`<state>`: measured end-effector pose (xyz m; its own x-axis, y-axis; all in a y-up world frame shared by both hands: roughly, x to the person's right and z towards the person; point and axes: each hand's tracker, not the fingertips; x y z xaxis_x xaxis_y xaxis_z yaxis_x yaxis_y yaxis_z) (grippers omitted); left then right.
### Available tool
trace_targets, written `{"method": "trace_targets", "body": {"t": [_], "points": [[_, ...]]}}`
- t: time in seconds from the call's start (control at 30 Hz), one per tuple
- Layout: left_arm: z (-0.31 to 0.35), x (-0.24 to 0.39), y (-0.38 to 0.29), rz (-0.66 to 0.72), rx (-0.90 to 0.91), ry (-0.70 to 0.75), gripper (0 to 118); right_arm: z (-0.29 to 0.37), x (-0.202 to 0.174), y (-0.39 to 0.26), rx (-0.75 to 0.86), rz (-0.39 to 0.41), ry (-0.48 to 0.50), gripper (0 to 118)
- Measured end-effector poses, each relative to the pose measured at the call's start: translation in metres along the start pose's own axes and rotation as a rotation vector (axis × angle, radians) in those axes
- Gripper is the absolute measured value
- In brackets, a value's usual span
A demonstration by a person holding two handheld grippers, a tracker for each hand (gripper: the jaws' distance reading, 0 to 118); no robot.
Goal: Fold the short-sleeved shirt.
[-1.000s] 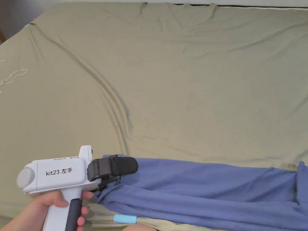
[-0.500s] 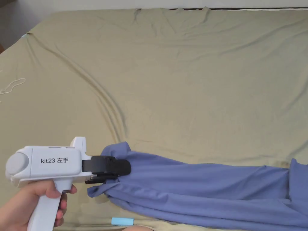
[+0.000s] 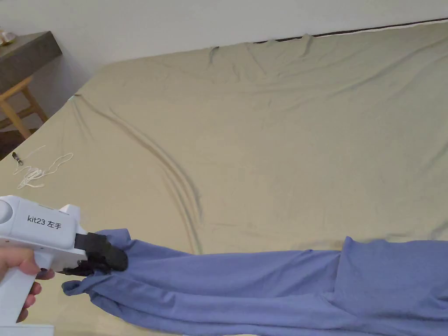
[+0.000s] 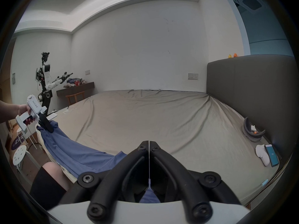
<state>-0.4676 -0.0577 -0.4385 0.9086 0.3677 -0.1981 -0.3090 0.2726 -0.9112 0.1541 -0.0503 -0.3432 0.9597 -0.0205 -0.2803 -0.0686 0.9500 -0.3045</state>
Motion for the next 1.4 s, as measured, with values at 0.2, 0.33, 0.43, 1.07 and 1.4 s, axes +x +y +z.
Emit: {"method": "trace_targets", "body": {"t": [0.2, 0.33, 0.43, 1.07, 1.4], "points": [[-0.001, 0.128, -0.011, -0.155, -0.002, -0.1, 8, 0.0, 0.003, 0.002, 0.012, 0.01, 0.038, 1], [-0.041, 0.194, -0.018, -0.222, -0.072, -0.048, 8, 0.001, 0.01, 0.002, 0.002, -0.026, 0.053, 1], [-0.079, 0.225, -0.02, -0.228, -0.077, -0.037, 9, 0.005, 0.017, 0.003, 0.001, -0.017, 0.05, 1], [-0.09, 0.273, -0.072, -0.565, 0.119, 0.123, 0, 0.006, 0.032, -0.01, -0.059, -0.079, 0.04, 1], [-0.19, 0.298, -0.121, -0.581, 0.014, 0.03, 0, -0.001, 0.02, -0.012, -0.063, -0.003, 0.066, 1]]}}
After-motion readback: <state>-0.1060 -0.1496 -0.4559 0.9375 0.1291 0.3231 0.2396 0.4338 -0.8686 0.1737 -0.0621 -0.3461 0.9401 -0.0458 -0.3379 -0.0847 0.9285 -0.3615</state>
